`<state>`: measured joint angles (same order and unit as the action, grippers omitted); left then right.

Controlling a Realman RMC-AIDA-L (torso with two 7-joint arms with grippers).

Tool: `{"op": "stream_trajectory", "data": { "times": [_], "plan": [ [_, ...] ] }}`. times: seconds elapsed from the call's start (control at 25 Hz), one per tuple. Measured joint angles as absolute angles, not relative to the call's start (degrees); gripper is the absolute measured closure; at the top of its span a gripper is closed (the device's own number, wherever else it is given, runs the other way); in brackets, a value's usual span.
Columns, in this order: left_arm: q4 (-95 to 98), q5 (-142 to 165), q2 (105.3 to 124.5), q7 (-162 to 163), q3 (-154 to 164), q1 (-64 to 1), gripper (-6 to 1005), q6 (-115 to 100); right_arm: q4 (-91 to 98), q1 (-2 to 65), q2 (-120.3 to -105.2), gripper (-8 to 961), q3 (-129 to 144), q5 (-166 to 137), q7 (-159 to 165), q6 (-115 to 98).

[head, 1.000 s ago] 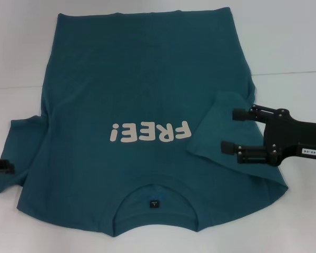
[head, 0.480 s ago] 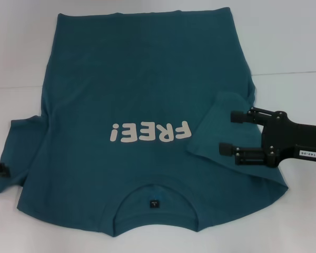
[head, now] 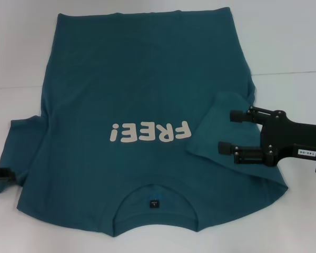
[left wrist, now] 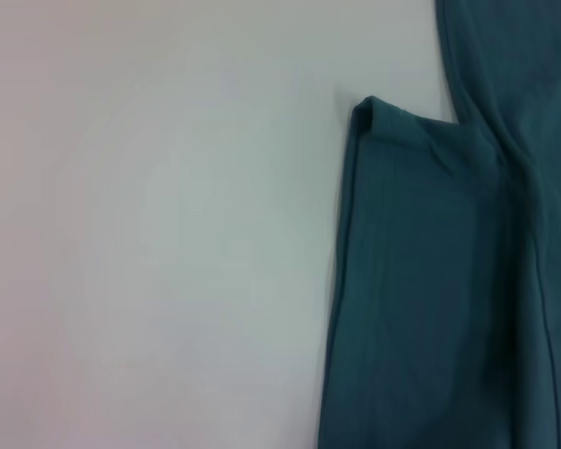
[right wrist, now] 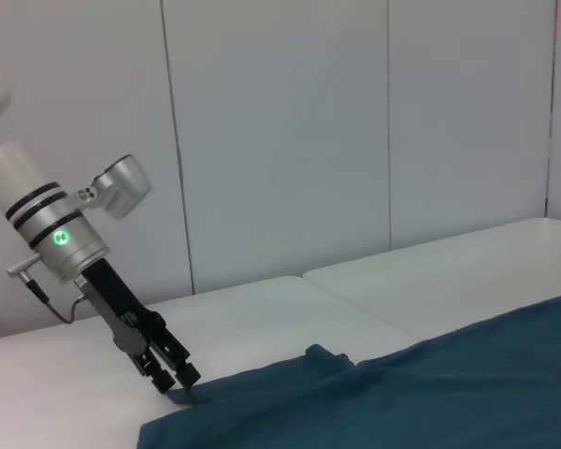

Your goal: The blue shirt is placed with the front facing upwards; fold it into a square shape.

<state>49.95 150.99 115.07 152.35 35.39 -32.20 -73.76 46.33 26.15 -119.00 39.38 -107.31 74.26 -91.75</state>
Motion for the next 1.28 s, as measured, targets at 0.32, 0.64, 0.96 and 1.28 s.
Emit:
{"op": "stream_trajectory", "data": {
  "times": [0.32,0.64,0.96,1.28],
  "plan": [
    [49.66,151.00,115.05,152.32,35.42,-32.96,80,-73.37,46.32,26.12,-119.01,32,39.37,-107.32,74.26,-91.67],
    [49.65,151.25,114.83,152.36,35.42,-33.00,80,-73.09,46.32,26.10,-119.01,33,39.37,-107.33,74.27,-91.32],
    [49.65,151.52,114.78,152.53,35.42,-32.90,80,-73.03,46.31,26.14,-119.00,33,39.37,-107.54,74.22,-91.26],
    [49.42,151.53,114.96,152.52,35.42,-33.18,80,-72.78,46.32,26.19,-119.00,33,39.37,-107.58,73.56,-91.22]
  ]
}}
